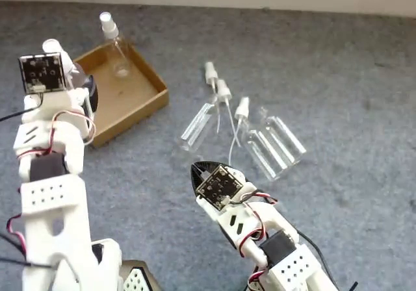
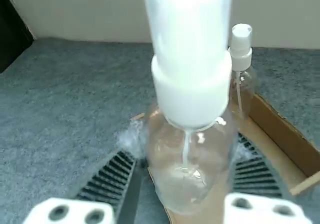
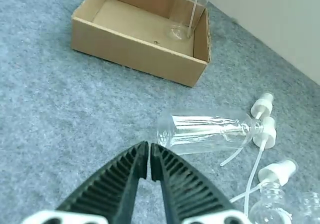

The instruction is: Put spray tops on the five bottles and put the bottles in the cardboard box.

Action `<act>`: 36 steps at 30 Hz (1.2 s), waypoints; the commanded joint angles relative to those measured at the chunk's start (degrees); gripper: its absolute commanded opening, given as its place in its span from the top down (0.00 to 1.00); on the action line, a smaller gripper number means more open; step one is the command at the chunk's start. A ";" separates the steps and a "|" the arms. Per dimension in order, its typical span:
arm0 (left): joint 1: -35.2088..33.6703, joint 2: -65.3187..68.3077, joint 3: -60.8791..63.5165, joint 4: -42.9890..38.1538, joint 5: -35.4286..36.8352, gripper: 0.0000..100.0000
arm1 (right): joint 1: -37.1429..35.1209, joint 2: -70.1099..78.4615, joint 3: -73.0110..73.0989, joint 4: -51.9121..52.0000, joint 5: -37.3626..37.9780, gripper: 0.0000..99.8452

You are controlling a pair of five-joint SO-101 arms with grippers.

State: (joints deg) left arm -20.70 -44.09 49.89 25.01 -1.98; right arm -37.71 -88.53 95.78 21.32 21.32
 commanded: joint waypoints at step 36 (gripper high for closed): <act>-5.23 61.76 -32.22 -31.65 -0.35 0.89 | 0.75 -0.57 5.58 -1.80 0.79 1.00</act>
State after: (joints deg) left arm -25.80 16.57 23.25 -5.32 -1.98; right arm -37.71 -88.53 95.78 21.32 21.49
